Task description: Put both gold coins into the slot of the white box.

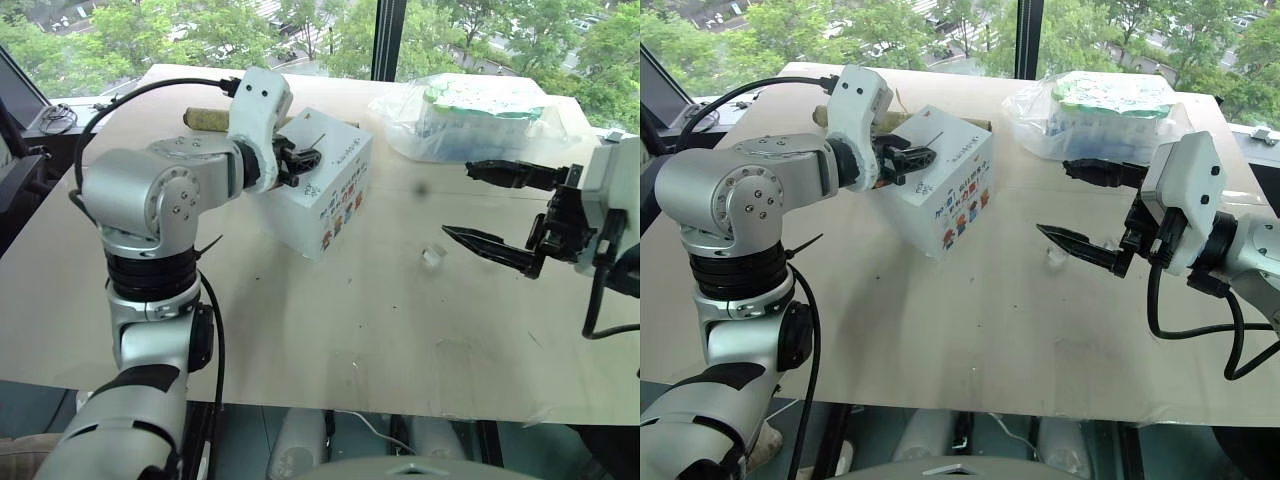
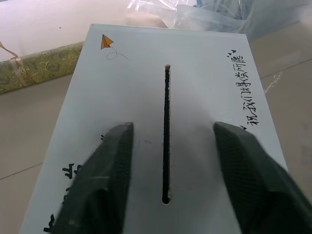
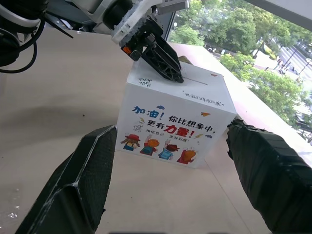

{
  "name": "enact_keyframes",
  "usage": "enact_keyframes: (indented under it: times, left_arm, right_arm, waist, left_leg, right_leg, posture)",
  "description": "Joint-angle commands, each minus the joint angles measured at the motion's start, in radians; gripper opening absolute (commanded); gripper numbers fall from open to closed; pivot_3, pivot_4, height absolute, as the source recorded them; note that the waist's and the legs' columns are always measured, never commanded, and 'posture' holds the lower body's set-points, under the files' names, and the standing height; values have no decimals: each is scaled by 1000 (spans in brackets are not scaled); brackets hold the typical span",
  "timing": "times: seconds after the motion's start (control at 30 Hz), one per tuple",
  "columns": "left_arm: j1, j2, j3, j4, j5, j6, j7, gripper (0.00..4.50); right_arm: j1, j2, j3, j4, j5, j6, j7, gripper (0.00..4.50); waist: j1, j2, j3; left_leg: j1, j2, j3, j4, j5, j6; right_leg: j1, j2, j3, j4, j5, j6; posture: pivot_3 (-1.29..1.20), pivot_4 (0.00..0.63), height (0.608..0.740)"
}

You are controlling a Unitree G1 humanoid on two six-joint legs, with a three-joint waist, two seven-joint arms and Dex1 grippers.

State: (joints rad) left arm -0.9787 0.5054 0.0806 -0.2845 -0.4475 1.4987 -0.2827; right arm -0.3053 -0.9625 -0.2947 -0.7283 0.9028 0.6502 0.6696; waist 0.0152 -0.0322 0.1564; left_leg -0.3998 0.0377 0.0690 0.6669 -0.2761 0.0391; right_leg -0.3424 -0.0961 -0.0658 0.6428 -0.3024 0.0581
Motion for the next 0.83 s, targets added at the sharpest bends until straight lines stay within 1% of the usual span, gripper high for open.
enact_keyframes:
  times: [0.03, 0.07, 0.13, 0.17, 0.2, 0.27, 0.33, 0.4, 0.43, 0.5, 0.6, 0.67, 0.73, 0.83]
  left_arm:
    - [8, -11, 34, -24, -5, -58, -16, 3085]
    - [14, -18, 39, -36, -11, -87, -24, 3085]
    - [49, -77, 88, -85, -49, -212, -52, 3085]
    - [91, -102, 106, -125, -74, -302, -92, 3085]
    - [134, -118, 120, -170, -106, -345, -127, 3085]
    - [197, -143, 158, -221, -183, -346, -164, 3085]
    - [294, -110, 168, -280, -246, -386, -254, 3085]
    - [459, -39, 185, -345, -287, -445, -368, 3085]
    - [516, -12, 192, -362, -301, -467, -398, 3085]
    - [608, 21, 219, -362, -310, -491, -407, 3085]
    - [763, 87, 262, -372, -314, -556, -475, 3085]
    - [895, 142, 290, -370, -278, -619, -529, 3085]
    - [972, 172, 307, -350, -257, -679, -563, 3085]
    - [1002, 181, 304, -311, -239, -749, -573, 3085]
  right_arm:
    - [1, -7, -36, -21, -6, -11, -3, 3886]
    - [3, -5, -35, -22, -8, -13, -5, 3886]
    - [12, 2, -36, -24, -7, -5, -23, 3886]
    - [20, 11, -38, -26, -12, 2, -51, 3886]
    - [33, 38, -46, -25, 4, 7, -86, 3886]
    - [70, 61, -66, -22, 36, 18, -102, 3886]
    - [149, 43, -97, -39, -21, 16, -86, 3886]
    - [280, 51, -183, -59, -61, 20, -77, 3886]
    - [330, 57, -218, -65, -65, 18, -73, 3886]
    - [426, 72, -285, -76, -83, 2, -48, 3886]
    - [588, 118, -380, -91, -127, -31, 4, 3886]
    - [712, 166, -440, -91, -175, -74, 51, 3886]
    - [797, 195, -477, -91, -207, -115, 98, 3886]
    - [839, 219, -486, -75, -226, -149, 122, 3886]
  waist:
    - [0, 0, 0]
    - [0, 0, 0]
    - [2, 0, 0]
    - [3, 0, 0]
    - [1, 0, 0]
    - [0, 0, 0]
    - [0, 0, 0]
    - [-1, 1, 0]
    - [-1, 1, 0]
    - [0, 1, 0]
    - [3, 2, -1]
    - [3, 2, -2]
    - [3, 2, -2]
    - [2, 2, -2]
  left_leg:
    - [0, 0, 0, 0, 0, 0]
    - [0, 0, 0, 0, 0, 0]
    - [0, 0, 0, 0, 0, 0]
    - [-1, 0, 0, 0, 0, 0]
    - [-2, 0, 0, 1, 0, 0]
    - [-2, 0, 0, 1, 0, 0]
    - [-2, 0, 0, 0, 0, 0]
    - [-2, 0, 1, -1, 0, 0]
    - [-1, 0, 1, -1, 0, 0]
    - [-1, 0, 2, -1, 0, 0]
    - [2, 0, 1, -1, 0, 0]
    - [3, 0, 0, -1, 0, 0]
    - [3, 0, 0, -1, 0, 0]
    - [4, 1, 0, 0, 0, 0]
  right_leg:
    - [0, 0, 0, 0, 0, 0]
    - [0, 0, 0, 0, 0, 0]
    - [0, 0, 0, 0, 0, 0]
    - [0, -1, 0, -1, 0, 0]
    - [0, -1, -1, -1, 0, 0]
    - [0, -1, -1, -1, 0, 0]
    - [0, -2, -1, -1, 0, 0]
    - [0, -1, -1, -1, 0, 0]
    - [0, -1, 0, -1, 0, 0]
    - [0, -1, 0, -2, 0, 0]
    - [2, -1, 0, -1, 0, 0]
    - [3, -1, 0, -1, 0, 0]
    - [3, 0, 1, 0, 0, 0]
    - [3, 1, 1, 0, 0, 0]
  posture:
    - [0, 150, 740]
    - [0, 150, 740]
    - [0, 150, 740]
    - [0, 150, 740]
    - [0, 150, 740]
    - [0, 150, 740]
    - [0, 150, 740]
    - [0, 150, 740]
    - [0, 150, 740]
    - [0, 150, 740]
    - [0, 150, 740]
    - [0, 150, 740]
    - [0, 150, 740]
    - [0, 150, 740]
